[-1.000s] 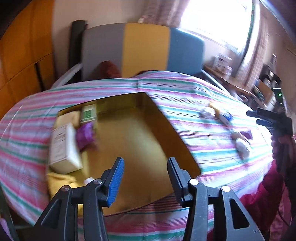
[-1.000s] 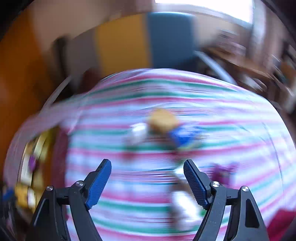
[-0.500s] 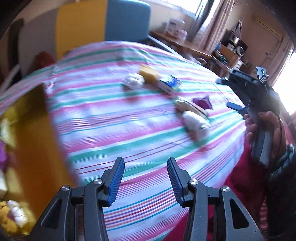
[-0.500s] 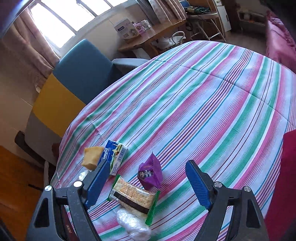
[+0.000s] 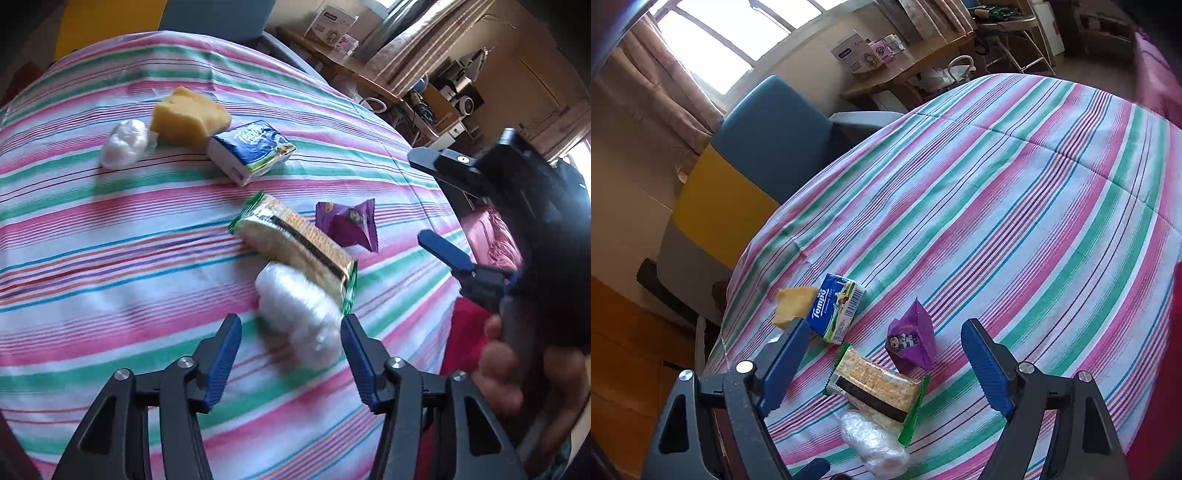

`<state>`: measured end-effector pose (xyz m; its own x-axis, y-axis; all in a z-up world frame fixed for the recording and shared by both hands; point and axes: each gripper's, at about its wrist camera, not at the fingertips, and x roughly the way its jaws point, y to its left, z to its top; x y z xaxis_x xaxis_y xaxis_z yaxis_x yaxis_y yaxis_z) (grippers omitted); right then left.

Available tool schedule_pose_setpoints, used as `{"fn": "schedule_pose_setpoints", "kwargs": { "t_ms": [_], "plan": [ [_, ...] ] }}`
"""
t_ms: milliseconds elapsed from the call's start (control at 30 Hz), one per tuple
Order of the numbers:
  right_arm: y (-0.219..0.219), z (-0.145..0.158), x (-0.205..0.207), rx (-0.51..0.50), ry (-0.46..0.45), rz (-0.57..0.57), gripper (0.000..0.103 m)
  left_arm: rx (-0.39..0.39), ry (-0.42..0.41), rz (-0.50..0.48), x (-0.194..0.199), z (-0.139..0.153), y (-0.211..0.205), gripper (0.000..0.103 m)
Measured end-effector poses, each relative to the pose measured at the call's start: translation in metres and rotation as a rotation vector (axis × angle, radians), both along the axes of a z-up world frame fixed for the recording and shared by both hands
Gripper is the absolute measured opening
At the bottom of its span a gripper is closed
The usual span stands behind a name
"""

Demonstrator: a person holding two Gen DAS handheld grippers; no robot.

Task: Organize objects
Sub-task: 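Grasp the clear plastic-wrapped bundle with the left gripper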

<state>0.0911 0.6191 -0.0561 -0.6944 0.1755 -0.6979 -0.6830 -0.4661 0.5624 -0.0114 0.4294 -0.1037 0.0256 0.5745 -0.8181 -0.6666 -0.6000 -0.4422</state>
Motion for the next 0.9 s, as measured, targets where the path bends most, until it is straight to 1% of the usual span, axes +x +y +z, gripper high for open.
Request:
{"fn": "schedule_pose_setpoints", "kwargs": {
  "t_ms": [67, 100, 133, 167, 200, 233, 367, 433, 567, 733, 800, 900],
  "plan": [
    [0.000, 0.000, 0.000, -0.004, 0.003, 0.006, 0.085, -0.014, 0.016, -0.001, 0.000, -0.007, 0.015, 0.061],
    [0.000, 0.000, 0.000, -0.006, 0.005, 0.006, 0.085, -0.032, 0.034, -0.003, 0.001, -0.010, 0.018, 0.060],
    [0.000, -0.001, 0.000, -0.009, 0.008, 0.006, 0.085, -0.049, 0.046, -0.006, 0.001, -0.015, 0.022, 0.057],
    [0.001, -0.001, 0.000, -0.013, 0.011, 0.005, 0.085, -0.060, 0.077, -0.010, 0.004, -0.017, 0.022, 0.051],
    [0.001, -0.002, 0.001, -0.017, 0.012, 0.004, 0.085, -0.066, 0.108, -0.021, 0.006, -0.015, 0.020, 0.038],
    [0.002, -0.002, 0.001, -0.023, 0.016, 0.003, 0.085, -0.063, 0.111, -0.043, 0.008, -0.015, 0.015, 0.035],
    [0.000, -0.003, -0.003, -0.023, 0.012, 0.034, 0.083, -0.070, 0.127, -0.066, 0.012, -0.014, -0.017, 0.035],
    [-0.002, -0.002, -0.005, -0.017, 0.008, 0.045, 0.083, -0.077, 0.148, -0.073, 0.015, -0.013, -0.037, 0.034],
    [-0.001, -0.003, -0.003, -0.016, -0.007, 0.030, 0.083, -0.102, 0.212, -0.079, 0.025, -0.009, -0.080, 0.035],
    [-0.002, -0.006, -0.006, -0.005, -0.055, 0.023, 0.081, -0.106, 0.250, -0.072, 0.035, -0.009, -0.118, 0.035],
    [-0.003, -0.008, -0.009, 0.007, -0.081, 0.026, 0.080, -0.095, 0.253, -0.070, 0.035, -0.009, -0.124, 0.035],
    [-0.002, -0.011, -0.011, 0.021, -0.131, 0.012, 0.077, -0.084, 0.248, -0.064, 0.035, -0.012, -0.121, 0.035]
  ]
}}
